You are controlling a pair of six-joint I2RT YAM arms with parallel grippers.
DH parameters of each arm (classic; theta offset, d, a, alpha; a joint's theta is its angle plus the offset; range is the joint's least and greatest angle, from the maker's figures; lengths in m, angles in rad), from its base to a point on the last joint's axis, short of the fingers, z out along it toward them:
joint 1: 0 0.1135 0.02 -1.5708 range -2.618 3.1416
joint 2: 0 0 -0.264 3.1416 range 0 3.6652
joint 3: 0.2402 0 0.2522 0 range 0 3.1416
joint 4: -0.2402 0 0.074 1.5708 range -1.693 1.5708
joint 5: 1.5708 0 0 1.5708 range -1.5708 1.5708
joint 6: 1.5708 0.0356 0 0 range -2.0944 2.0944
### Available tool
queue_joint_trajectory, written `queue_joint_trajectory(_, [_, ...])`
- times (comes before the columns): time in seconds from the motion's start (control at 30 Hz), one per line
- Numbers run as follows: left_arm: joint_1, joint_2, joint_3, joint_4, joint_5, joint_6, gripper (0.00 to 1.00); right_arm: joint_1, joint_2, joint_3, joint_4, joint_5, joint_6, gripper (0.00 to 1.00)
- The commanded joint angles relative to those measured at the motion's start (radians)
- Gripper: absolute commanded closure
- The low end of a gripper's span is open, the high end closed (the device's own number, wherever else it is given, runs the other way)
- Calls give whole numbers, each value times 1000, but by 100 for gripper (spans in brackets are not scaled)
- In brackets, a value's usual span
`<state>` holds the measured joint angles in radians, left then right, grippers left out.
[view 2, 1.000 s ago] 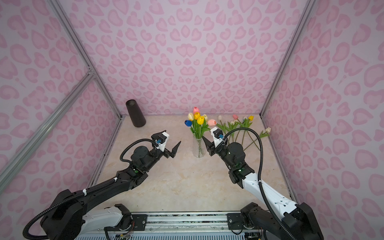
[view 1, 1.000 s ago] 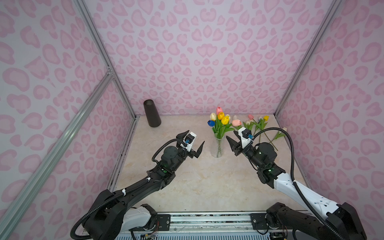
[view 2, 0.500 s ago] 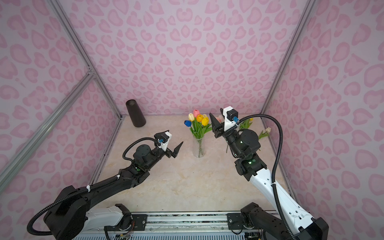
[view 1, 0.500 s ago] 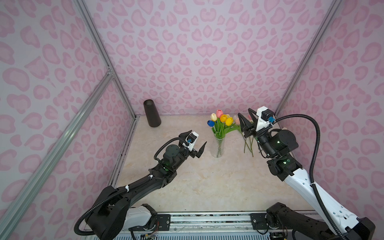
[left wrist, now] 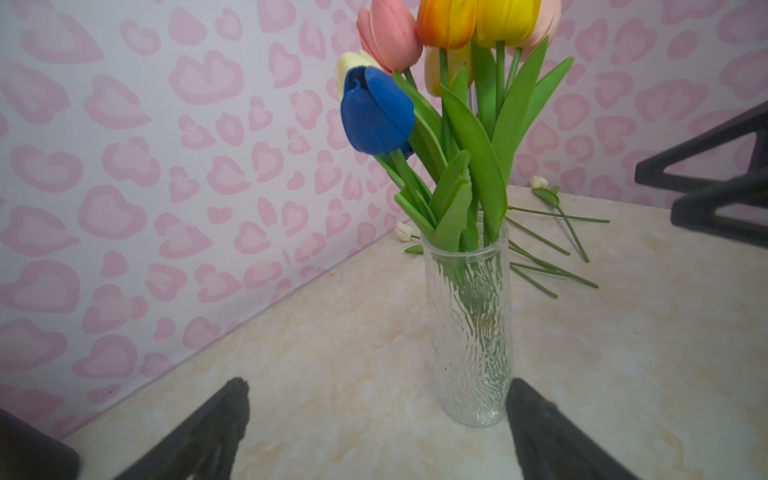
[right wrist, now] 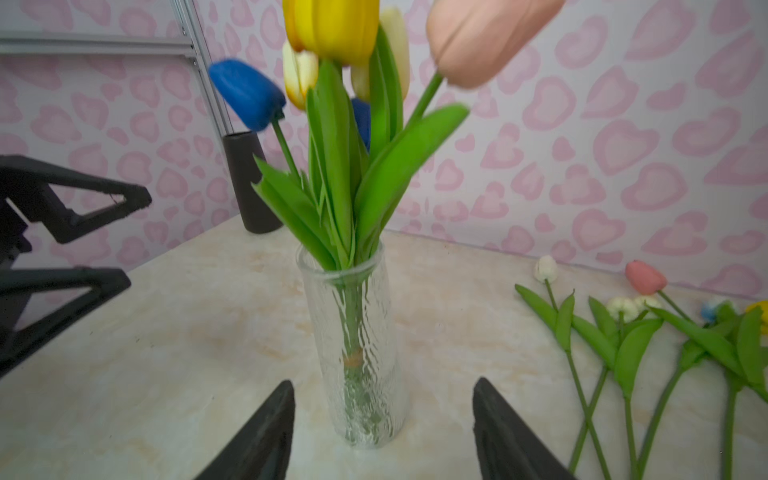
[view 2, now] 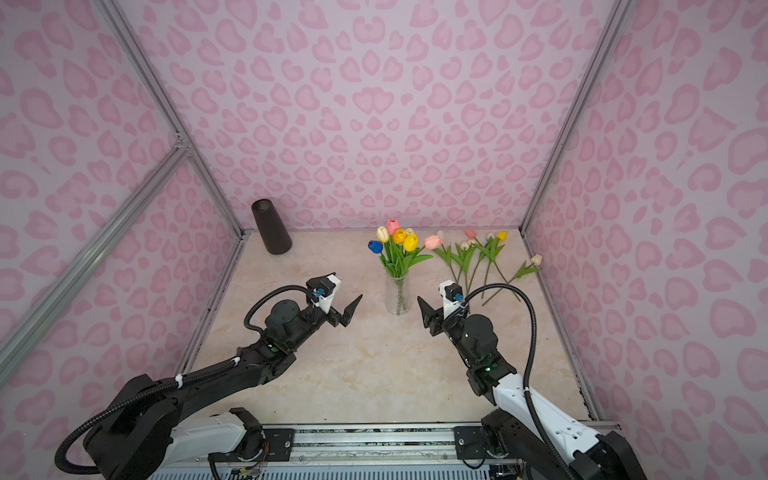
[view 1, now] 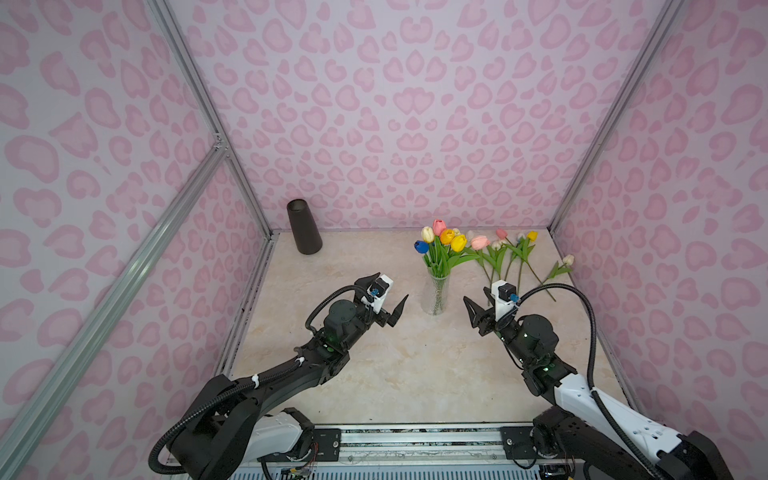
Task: Arrange the flowers into the vase
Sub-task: 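Move the right gripper back to the vase and push the tulip stems down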
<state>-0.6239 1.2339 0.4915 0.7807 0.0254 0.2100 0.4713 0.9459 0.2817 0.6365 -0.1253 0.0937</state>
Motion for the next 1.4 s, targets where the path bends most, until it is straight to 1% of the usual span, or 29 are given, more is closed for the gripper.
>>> queue_joint_trajectory(0.0, [1,-8,-9,71,-3,-30,3,3,103,-41,244,-47,1,23])
queue_joint_trajectory(0.1, [1,-21,-11,68,-6,-22,3,3,259,-21,380,-114,-38,14])
queue_joint_trajectory(0.3, [1,-39,-10,56,-16,-8,3,4,527,60,615,-139,-49,7])
queue_joint_trajectory(0.37, [2,-41,-9,52,-16,-7,3,6,591,89,669,-140,-48,6])
queue_joint_trajectory(0.63, [3,-56,-6,34,-25,4,3,4,821,154,923,-80,-65,1])
queue_joint_trajectory(0.93, [3,-54,20,17,-13,6,3,3,931,285,916,-115,-74,2])
queue_joint_trajectory(1.2, [3,-56,35,11,-15,11,3,3,978,344,885,-196,-93,22])
queue_joint_trajectory(1.37, [3,-51,45,-2,-47,13,3,3,968,356,841,-206,-119,37])
